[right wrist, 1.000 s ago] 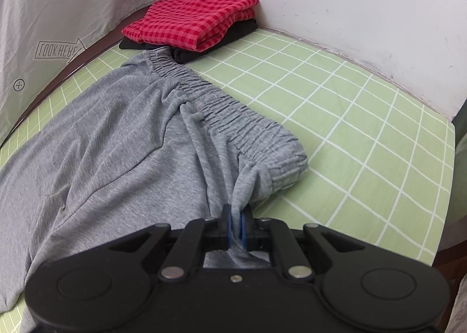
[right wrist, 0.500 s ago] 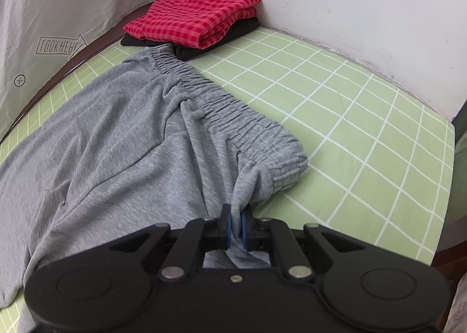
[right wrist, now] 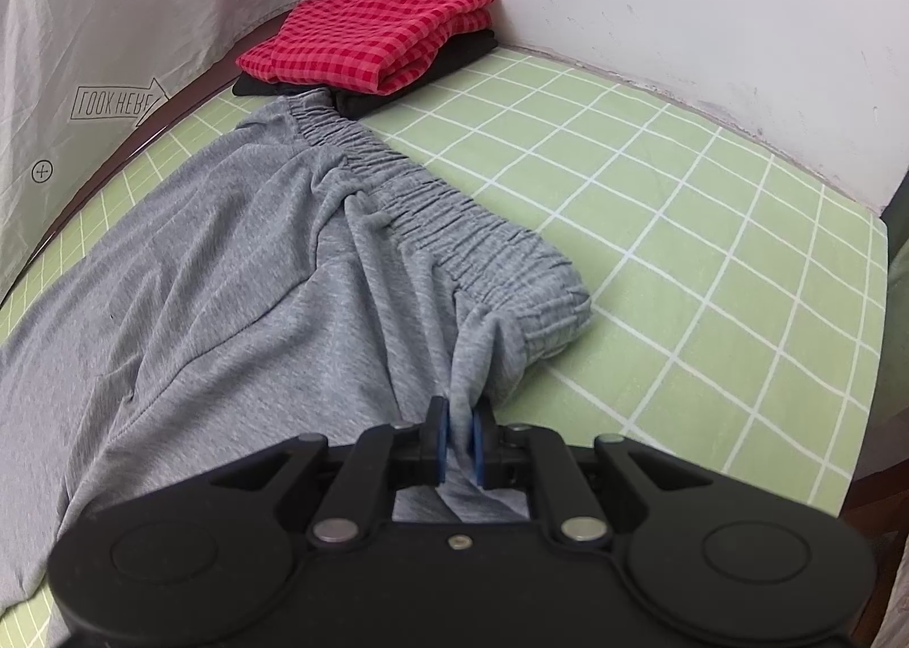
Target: Fold clothes
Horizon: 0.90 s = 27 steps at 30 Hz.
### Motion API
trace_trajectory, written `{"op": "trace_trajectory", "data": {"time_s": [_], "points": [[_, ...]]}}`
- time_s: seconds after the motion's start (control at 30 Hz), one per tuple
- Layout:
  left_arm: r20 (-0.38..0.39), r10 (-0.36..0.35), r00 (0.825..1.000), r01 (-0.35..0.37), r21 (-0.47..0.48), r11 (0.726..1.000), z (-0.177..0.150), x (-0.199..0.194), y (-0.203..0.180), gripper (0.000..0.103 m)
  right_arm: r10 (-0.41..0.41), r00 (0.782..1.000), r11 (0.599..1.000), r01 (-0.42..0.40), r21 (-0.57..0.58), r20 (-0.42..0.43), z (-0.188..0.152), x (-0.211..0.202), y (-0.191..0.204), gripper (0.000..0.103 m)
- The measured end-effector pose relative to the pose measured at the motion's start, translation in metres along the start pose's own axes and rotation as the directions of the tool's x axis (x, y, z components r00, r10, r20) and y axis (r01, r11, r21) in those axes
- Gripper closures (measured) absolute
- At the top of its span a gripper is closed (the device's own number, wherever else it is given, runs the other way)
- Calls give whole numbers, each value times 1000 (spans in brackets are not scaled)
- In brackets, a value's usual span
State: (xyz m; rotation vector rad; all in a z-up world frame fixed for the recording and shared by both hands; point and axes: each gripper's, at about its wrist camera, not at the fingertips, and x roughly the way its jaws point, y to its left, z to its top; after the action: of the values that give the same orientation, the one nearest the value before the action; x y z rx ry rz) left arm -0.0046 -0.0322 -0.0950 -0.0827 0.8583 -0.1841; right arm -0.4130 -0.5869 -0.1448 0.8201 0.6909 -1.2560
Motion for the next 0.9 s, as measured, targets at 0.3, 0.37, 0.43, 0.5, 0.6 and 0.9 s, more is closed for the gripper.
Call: {"op": "trace_trajectory", "data": {"time_s": [0.3, 0.37, 0.43, 0.5, 0.6, 0.9], "points": [[-155, -14, 988, 6, -51, 999, -24, 22, 4, 54, 9, 1000, 1000, -9, 1, -4, 1, 1, -1, 93], [-152, 18, 988, -21, -21, 1000, -27, 25, -4, 57, 17, 1000, 1000, -17, 8, -5, 1, 1, -3, 93], [-145, 40, 989, -39, 12, 999, -28, 27, -10, 82, 35, 999, 999, -35, 23, -5, 1, 0, -6, 93], [-155, 14, 988, -16, -9, 1000, -27, 28, -8, 102, 58, 998, 997, -58, 42, -6, 1, 0, -11, 93], [-128, -3, 992, -7, -79, 997, -23, 21, -1, 103, 98, 995, 992, -97, 81, 0, 2, -3, -20, 93], [28, 104, 994, -98, -177, 979, 8, -37, 21, 103, 205, 977, 963, -211, 168, 52, 14, -24, -48, 95]]}}
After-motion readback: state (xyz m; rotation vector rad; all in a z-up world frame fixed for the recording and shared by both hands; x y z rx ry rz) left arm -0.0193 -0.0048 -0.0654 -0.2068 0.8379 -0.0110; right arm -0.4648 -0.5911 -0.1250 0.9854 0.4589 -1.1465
